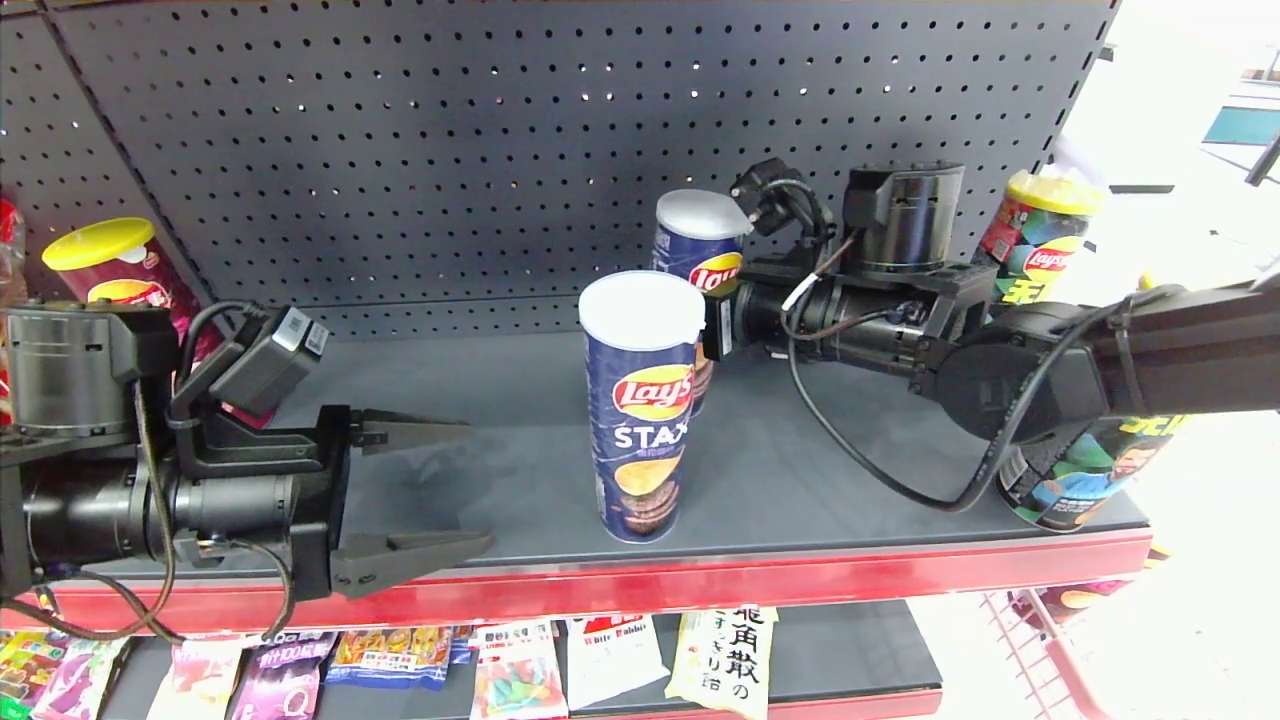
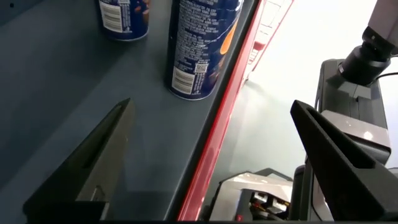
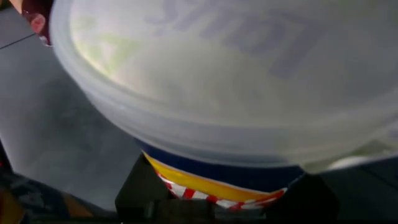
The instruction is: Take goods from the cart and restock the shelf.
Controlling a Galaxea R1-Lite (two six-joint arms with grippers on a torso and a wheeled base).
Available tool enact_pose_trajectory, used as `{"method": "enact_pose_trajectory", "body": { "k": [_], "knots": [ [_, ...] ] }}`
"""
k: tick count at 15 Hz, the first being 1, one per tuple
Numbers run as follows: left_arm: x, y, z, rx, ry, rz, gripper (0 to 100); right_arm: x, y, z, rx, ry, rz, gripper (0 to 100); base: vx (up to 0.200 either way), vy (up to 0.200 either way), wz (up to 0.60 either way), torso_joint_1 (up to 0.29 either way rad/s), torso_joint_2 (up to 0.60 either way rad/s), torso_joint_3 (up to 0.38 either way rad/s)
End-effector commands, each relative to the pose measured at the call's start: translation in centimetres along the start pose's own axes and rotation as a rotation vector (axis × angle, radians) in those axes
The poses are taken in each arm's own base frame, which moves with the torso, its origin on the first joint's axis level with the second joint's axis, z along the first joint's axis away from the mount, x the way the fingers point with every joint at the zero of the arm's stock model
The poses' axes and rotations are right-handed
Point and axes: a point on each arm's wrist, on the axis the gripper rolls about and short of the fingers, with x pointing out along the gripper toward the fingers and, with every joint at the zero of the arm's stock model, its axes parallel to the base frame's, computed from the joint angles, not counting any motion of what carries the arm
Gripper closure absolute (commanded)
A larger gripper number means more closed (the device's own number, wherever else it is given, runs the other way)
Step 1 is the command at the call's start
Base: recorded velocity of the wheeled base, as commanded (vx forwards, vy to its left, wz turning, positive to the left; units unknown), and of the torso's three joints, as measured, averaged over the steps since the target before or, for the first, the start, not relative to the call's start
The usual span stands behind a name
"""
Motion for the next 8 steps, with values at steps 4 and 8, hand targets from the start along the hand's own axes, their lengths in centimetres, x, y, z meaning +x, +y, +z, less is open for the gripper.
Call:
{"method": "enact_pose_trajectory", "body": {
  "k": [4,8],
  "knots": [
    [0.01,-0.03,-0.08,-0.002,0.001,0.000,0,1.40,-0.30,-0.18,-0.004,-0.008,-0.003,100,0.000,0.000,0.00,0.000,0.00,0.000],
    [0.00,-0.06,-0.18,-0.006,0.004,-0.001,0,1.61,-0.17,-0.25,-0.005,-0.007,-0.007,0,0.000,0.000,0.00,0.000,0.00,0.000]
  ]
}}
